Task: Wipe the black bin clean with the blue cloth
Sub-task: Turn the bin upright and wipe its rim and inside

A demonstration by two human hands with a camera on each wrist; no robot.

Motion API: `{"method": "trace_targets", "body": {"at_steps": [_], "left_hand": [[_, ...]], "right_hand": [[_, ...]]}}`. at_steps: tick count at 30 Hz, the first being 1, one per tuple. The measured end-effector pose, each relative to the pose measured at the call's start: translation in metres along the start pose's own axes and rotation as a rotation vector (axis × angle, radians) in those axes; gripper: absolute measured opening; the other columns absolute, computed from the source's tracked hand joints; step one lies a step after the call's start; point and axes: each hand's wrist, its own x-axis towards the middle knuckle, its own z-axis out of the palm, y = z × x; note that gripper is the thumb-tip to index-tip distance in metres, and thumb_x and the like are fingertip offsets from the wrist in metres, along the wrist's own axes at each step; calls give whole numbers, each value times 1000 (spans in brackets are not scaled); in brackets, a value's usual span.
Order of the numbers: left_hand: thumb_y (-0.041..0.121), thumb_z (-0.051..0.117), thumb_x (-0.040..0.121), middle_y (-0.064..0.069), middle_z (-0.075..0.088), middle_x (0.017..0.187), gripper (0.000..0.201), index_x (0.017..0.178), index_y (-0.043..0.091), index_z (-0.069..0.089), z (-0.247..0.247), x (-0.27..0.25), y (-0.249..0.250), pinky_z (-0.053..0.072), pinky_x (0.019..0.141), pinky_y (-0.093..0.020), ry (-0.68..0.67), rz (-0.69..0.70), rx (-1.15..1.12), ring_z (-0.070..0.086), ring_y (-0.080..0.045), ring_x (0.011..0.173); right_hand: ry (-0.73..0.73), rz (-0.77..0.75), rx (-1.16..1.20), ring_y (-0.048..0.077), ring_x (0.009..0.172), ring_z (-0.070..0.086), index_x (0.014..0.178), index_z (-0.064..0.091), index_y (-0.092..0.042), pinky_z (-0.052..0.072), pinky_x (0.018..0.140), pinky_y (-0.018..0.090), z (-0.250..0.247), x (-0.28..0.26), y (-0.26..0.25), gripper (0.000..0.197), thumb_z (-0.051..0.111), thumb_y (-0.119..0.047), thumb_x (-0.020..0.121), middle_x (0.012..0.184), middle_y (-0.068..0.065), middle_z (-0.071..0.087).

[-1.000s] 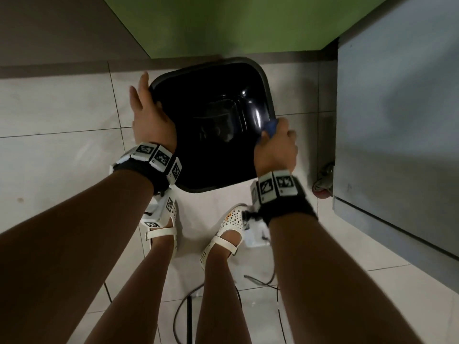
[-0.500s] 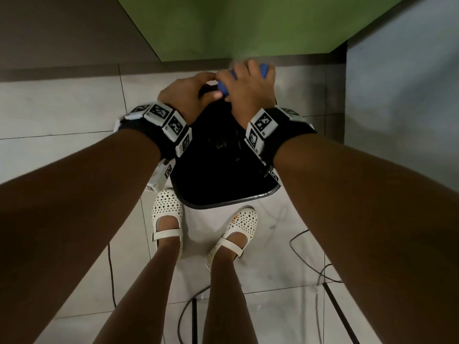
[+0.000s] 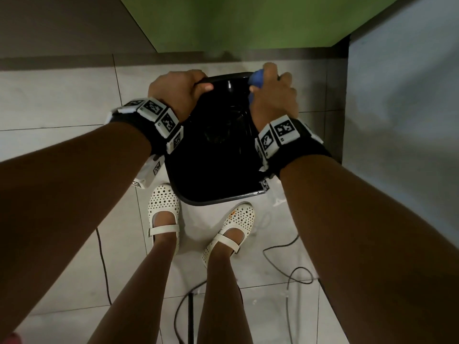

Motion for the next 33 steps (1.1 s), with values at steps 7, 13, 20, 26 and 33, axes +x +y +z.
{"method": "trace_targets", "body": {"at_steps": [7,13,20,26,33], "left_hand": [[43,36,94,-13,65,104,31,115,26,52,4,-6,2,41,76,-36,18,-4,-15,57,-35,98],[42,35,94,-13,64,99,31,114,25,51,14,-18,8,36,67,-34,59,-33,26,57,-36,90],[44,34,94,-12,64,91,31,107,22,52,22,-33,14,34,64,-33,112,-161,-31,57,-37,82],[43,34,94,-15,64,95,31,106,20,52,29,-50,10,34,66,-33,166,-293,-93,57,-39,86],[41,34,95,-16,65,98,32,110,19,51,28,-58,10,32,67,-33,214,-386,-201,57,-40,91]], "right_hand": [[25,-64,-123,30,124,33,132,36,-29,33,97,48,1,2,-12,44,51,-21,92,139,2,34],[81,-234,-207,31,126,31,135,37,-29,28,103,51,10,-5,-13,48,53,-29,90,140,2,35],[60,129,49,32,116,41,137,30,-23,45,89,47,11,-21,8,42,42,-33,97,134,8,37],[136,262,26,28,115,41,134,35,-28,45,88,46,31,-39,23,44,48,-40,93,131,4,42],[102,326,75,31,118,39,133,34,-27,44,87,45,26,-52,38,42,47,-38,95,134,7,38]]}}
